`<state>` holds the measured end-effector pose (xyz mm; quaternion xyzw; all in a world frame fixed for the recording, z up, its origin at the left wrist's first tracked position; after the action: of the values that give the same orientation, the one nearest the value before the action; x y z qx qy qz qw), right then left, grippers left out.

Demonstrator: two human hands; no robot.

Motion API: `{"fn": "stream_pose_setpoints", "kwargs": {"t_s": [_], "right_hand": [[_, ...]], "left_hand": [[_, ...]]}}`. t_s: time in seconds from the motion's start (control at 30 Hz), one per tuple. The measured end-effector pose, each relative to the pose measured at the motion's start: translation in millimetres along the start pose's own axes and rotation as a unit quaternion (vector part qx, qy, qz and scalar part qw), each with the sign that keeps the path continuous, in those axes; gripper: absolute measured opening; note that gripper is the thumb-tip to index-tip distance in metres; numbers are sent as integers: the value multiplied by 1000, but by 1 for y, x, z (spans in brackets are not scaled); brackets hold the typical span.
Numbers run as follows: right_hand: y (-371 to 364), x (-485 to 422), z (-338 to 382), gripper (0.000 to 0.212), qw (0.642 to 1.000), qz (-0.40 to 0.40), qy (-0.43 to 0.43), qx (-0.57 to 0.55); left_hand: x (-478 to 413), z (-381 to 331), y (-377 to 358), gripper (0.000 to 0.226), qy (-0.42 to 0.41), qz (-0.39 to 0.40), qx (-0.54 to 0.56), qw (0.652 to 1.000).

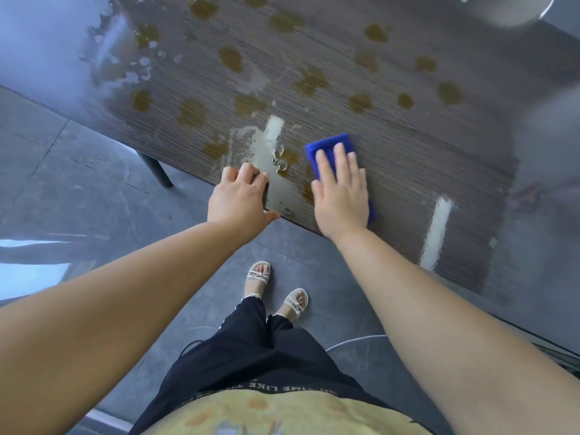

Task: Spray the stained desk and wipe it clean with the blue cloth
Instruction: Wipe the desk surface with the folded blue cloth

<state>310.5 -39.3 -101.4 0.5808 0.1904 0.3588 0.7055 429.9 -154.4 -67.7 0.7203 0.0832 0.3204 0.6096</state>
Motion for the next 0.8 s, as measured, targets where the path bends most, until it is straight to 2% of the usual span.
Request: {"fn": "stream_pose_setpoints", "kwargs": {"t_s": [0.1, 0.17, 0.27, 0.37, 0.43, 0.47, 0.53, 0.6, 0.67, 0.73, 0.8], "right_hand": [[-8, 35, 0, 50, 983, 47, 178, 7], [-5, 47, -29, 49, 972, 73, 224, 15], [10, 29, -66, 50, 982, 62, 175, 22], [13, -2, -53, 50, 1000, 13, 17, 23], [6, -10, -24, 52, 997, -21, -70, 6], [2, -7, -9, 53, 998, -25, -65, 2], [-6, 9, 11, 52, 999, 4, 43, 11], [-7, 28, 2, 51, 982, 53, 179, 28], [1, 31, -26, 48, 969, 73, 235, 20], [10, 17, -48, 49, 983, 46, 176, 23], [12, -3, -47, 50, 999, 14, 41, 19]], "left_hand": [[0, 0, 1, 78, -9, -6, -8, 1000], [0, 2, 1, 77, -16, -8, -13, 1000], [-1, 4, -2, 77, -29, -8, -27, 999], [-2, 6, -4, 76, -29, -8, -21, 999], [-3, 7, -4, 76, -31, -7, -23, 999], [-2, 7, -4, 75, -34, -6, -24, 999], [-3, 8, -3, 77, -41, -1, -22, 999], [-2, 11, -2, 83, -55, 9, -24, 998], [-1, 15, -1, 87, -74, 18, -27, 997], [-2, 19, -1, 87, -89, 22, -30, 995], [-3, 20, -1, 85, -96, 23, -33, 995]]}}
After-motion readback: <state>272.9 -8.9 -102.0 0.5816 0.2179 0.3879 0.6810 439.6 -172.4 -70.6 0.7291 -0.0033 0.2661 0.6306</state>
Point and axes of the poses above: each hand's wrist, its own x-axis away from the middle knuckle, its own y-axis out of the back of the hand, z = x × y, the point moved 3 cm from there along -x, towards the middle knuckle, and after that the axes turned 4 degrees about -x, right-handed, at the moved point
